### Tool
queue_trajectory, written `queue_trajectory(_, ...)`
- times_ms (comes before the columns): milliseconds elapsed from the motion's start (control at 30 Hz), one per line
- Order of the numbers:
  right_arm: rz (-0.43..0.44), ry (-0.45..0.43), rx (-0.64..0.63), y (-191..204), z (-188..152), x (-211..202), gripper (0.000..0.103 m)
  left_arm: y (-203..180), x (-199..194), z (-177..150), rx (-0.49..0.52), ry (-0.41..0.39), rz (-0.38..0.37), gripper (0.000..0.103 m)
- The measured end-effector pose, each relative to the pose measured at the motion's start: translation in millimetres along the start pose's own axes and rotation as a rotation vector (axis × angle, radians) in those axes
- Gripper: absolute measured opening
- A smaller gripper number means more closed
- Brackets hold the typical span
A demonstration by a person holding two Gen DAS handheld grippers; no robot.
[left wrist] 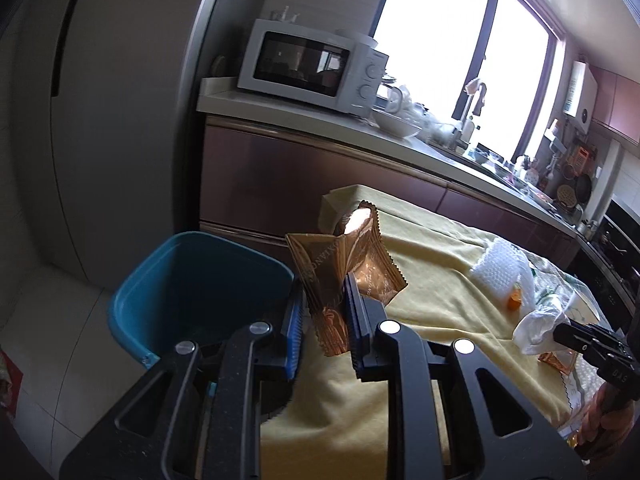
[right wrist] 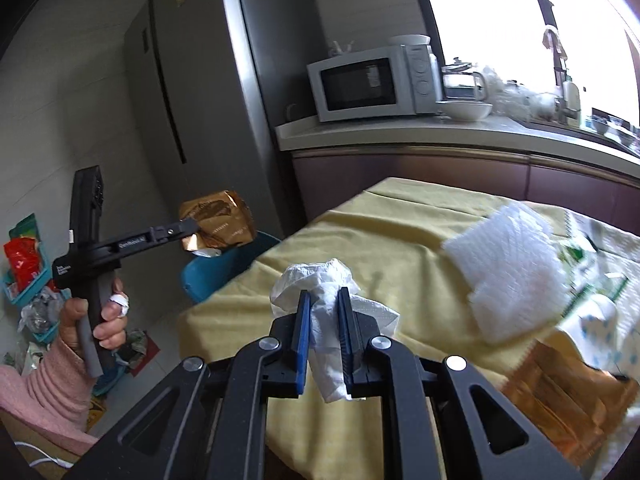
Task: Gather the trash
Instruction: 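Carry wrapper and tissue to the teal bin and open both tools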
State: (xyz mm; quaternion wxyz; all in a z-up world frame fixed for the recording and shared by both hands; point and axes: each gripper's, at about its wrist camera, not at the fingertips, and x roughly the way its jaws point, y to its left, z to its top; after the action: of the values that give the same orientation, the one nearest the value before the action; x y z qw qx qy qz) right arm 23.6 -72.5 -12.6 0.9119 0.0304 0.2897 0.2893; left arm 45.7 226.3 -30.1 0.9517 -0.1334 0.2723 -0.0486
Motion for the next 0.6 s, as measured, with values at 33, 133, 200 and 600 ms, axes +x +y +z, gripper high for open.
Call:
queue_trajectory(33, 0.033, 0.006, -0.011, 4.0, 7.9, 10.4, 0.012, 9.3, -0.6, 1.1, -0.009, -0.002, 0.018, 0.02)
queue_trajectory(133, 0.09, 0.029, -0.048, 18.1, 29.2, 43.9, 0.012, 36.7, 0.5, 4.6, -0.041, -0.001, 0.066, 0.02)
queue_trajectory(200, 0.135, 0.052, -0.055, 26.0, 41.1, 66.8, 0.012, 53.2, 5.3, 5.5, -0.059, 0.011, 0.099, 0.02)
queue_trajectory(600, 0.255, 0.234, -0.104, 84.1, 76.2, 198.2, 0.014, 109.0, 50.8, -3.3, -0.117, 0.11, 0.234, 0.023)
